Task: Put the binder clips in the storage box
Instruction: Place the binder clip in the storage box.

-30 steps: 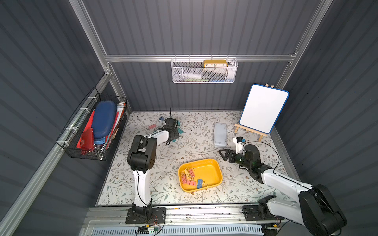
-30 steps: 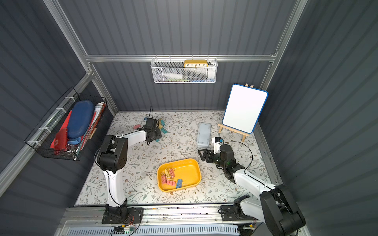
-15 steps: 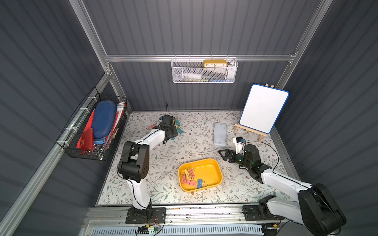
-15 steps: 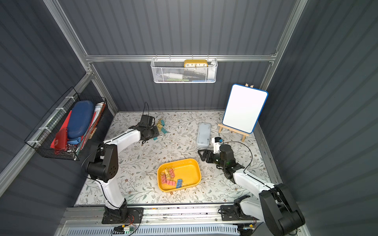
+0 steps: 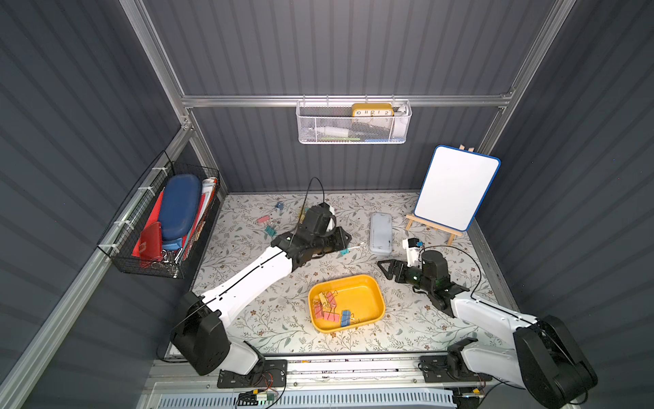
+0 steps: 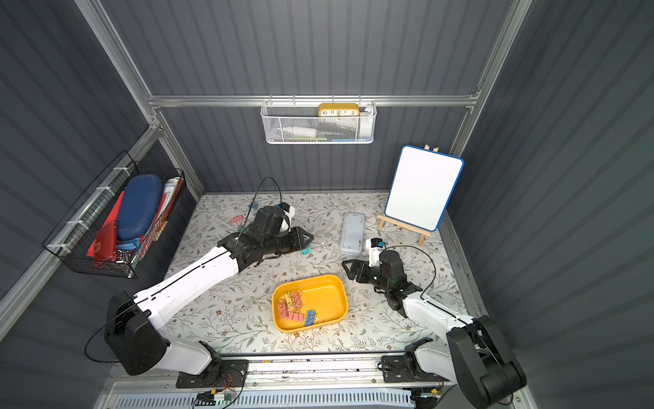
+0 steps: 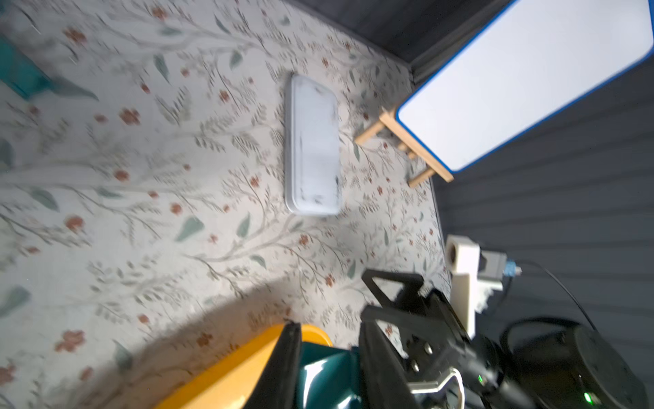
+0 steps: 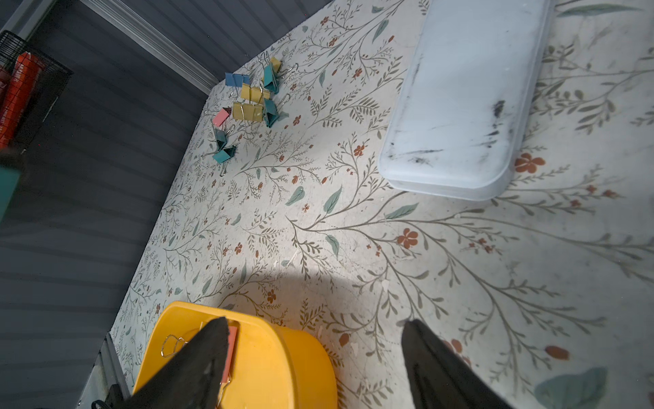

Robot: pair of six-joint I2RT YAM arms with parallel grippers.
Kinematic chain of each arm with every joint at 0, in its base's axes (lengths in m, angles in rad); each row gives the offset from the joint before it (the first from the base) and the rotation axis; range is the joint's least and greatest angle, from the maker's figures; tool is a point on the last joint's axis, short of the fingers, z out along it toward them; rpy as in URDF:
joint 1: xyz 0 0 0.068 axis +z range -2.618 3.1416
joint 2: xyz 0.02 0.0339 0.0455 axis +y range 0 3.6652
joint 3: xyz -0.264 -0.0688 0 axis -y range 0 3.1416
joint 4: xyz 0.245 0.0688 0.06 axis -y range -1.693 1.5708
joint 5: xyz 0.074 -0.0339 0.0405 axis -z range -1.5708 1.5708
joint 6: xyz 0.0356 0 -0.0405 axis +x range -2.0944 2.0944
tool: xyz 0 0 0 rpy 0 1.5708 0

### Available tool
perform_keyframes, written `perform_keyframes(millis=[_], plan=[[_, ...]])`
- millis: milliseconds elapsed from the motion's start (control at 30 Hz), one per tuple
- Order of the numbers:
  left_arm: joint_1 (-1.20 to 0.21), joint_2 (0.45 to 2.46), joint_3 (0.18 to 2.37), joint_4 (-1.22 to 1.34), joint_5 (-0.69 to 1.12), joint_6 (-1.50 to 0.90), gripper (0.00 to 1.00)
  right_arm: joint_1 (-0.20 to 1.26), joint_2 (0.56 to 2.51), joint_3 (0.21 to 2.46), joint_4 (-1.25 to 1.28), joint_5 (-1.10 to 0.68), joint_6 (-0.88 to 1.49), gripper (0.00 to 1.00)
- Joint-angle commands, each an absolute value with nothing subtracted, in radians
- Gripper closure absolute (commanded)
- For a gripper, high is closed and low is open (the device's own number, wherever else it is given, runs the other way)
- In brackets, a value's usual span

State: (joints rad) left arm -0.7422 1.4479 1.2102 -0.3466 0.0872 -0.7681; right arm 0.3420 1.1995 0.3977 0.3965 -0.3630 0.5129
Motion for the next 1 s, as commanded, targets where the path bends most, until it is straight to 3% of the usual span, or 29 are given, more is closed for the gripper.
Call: perform_keyframes(millis=[0,267,600,833,967], plan=[[-0.817,1.402,1.135,-0.349,0.076,-0.948,0.80,0.337,1.205,0.393,0.419,-0.370,0.512,0.19],[-0.937,1.349,0.940,-0.354,0.103,-1.042,0.79,0.337,1.206,0.393,0.427,-0.374,0.517,0.19],[-0.945,1.366,0.736,-0.223,0.096,-1.088,0.76,0.337,1.236,0.393,0.430,-0.376,0.515,0.19],[-0.945,1.359,0.745,-0.202,0.061,-1.072,0.49,0.338,1.222,0.391,0.436,-0.391,0.512,0.18],[-0.902,1.353,0.859,-0.349,-0.031,-1.000,0.48,0.339,1.218,0.385,0.442,-0.394,0.509,0.18]])
